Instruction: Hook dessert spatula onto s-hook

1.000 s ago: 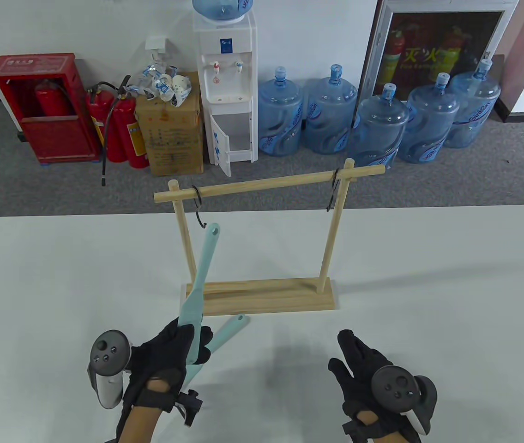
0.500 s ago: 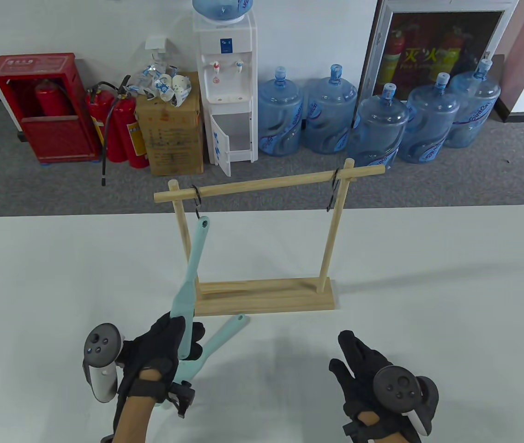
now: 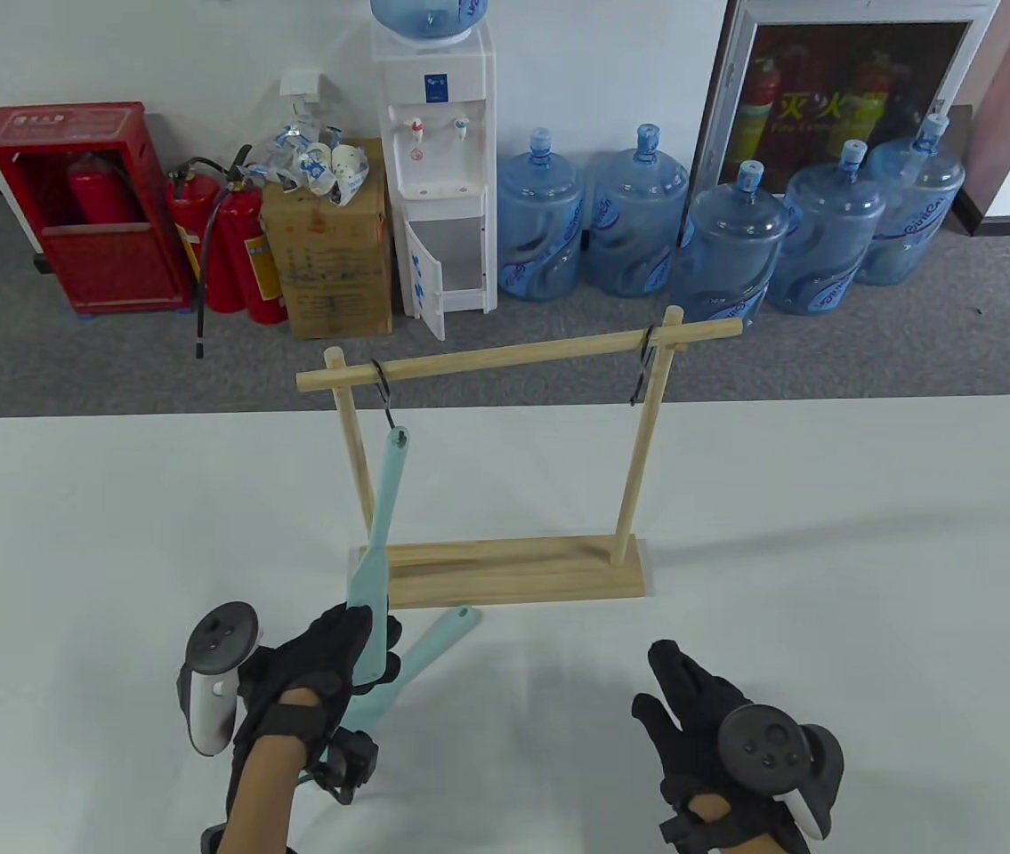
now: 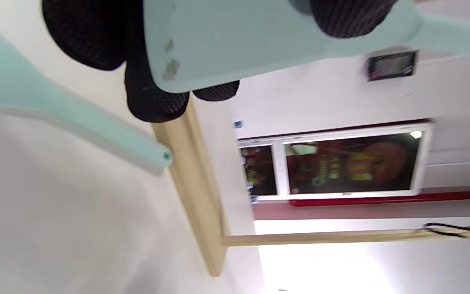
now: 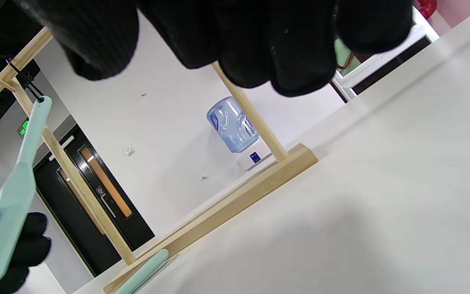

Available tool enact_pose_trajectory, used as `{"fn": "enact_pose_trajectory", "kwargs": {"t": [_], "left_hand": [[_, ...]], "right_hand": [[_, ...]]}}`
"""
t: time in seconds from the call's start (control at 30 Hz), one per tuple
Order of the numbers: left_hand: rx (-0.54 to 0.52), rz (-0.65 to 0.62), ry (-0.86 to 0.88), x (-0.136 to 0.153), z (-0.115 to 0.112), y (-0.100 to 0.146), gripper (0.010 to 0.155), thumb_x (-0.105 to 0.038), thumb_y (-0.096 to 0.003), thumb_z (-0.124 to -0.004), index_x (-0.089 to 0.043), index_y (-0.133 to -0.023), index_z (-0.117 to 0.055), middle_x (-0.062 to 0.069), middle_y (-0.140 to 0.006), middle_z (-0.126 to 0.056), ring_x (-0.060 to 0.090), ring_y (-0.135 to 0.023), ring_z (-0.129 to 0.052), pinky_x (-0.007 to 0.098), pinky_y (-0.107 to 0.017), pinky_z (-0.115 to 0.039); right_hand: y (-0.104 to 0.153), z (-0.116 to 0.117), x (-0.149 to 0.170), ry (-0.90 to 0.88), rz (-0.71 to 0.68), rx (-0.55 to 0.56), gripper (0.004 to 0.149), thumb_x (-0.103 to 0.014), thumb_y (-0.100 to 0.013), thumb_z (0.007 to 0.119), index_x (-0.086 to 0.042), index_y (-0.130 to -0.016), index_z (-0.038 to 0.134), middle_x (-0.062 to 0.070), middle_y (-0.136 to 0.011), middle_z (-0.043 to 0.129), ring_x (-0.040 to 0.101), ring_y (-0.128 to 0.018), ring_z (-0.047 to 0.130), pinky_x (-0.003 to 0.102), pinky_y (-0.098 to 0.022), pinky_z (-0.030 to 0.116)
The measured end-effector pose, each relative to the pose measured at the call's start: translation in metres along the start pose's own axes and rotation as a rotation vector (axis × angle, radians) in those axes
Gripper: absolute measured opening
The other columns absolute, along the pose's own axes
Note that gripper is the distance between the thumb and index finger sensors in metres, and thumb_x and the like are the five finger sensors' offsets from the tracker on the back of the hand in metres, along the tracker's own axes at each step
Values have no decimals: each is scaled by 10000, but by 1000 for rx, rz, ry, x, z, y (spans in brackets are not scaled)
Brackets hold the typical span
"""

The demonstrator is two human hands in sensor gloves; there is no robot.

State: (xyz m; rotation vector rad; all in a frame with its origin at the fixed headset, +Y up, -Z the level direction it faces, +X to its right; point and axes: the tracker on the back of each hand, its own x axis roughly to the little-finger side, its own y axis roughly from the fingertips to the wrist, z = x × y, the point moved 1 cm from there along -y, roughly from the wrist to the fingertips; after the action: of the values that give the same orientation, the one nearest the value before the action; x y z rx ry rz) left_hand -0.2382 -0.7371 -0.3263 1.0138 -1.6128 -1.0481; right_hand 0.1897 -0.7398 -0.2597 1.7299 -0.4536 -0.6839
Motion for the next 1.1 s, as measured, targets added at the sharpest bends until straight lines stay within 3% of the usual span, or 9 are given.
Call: {"fn": "enact_pose_trajectory", "kwargs": {"t": [0.2, 0.37, 0.5, 0.6, 0.7, 0.83, 1.1], "left_hand": [[-22, 139, -66, 2, -11, -20, 691, -624, -485, -612, -216, -1037, -690, 90, -1009, -845, 285, -785, -966, 574, -616, -701], [-26, 163, -29, 6, -21, -36, 738, -644, -478, -608, -218, -1079, -602, 98, -1069, -761, 314, -834, -924, 572, -636, -682], [-113, 154, 13, 10, -21, -44, 748, -649, -469, -612, -225, -1084, -579, 91, -1080, -742, 306, -861, -909, 569, -640, -682], [-84, 158, 96, 14, -23, -47, 781, -641, -469, -617, -216, -1112, -489, 122, -1131, -634, 352, -926, -833, 590, -677, -631], [-69, 117, 153, 14, -25, -45, 778, -627, -489, -614, -227, -1130, -427, 126, -1169, -557, 421, -995, -732, 622, -704, -577], [-78, 90, 105, 12, -24, -37, 779, -611, -509, -619, -249, -1140, -341, 134, -1219, -383, 513, -1063, -536, 645, -748, -479], [-152, -37, -46, -2, -13, -11, 725, -590, -506, -641, -239, -1107, -435, 123, -1194, -443, 498, -1090, -455, 656, -768, -418]], "right_hand": [[0, 2, 0, 0, -4, -15, 665, -504, -456, 739, -153, -1010, 632, 132, -958, 678, 394, -801, 805, 629, -615, 589], [0, 2, -1, -14, -6, -14, 665, -506, -456, 738, -156, -1011, 629, 132, -960, 673, 396, -803, 803, 629, -615, 589], [1, 3, -2, -12, -9, -24, 665, -506, -455, 741, -156, -1010, 631, 131, -960, 674, 394, -804, 803, 629, -616, 589], [1, 4, -3, -15, -12, -25, 666, -507, -455, 741, -156, -1011, 630, 130, -962, 672, 393, -806, 802, 628, -617, 588], [1, 4, -3, -15, -12, -28, 669, -507, -454, 742, -155, -1011, 629, 132, -961, 673, 395, -804, 802, 629, -617, 588], [1, 5, -3, -16, -7, -32, 670, -507, -455, 742, -152, -1011, 629, 133, -961, 672, 397, -803, 802, 629, -616, 588], [1, 4, -3, -4, -4, -31, 668, -507, -456, 742, -153, -1011, 630, 135, -960, 672, 397, -804, 802, 630, -615, 588]]}}
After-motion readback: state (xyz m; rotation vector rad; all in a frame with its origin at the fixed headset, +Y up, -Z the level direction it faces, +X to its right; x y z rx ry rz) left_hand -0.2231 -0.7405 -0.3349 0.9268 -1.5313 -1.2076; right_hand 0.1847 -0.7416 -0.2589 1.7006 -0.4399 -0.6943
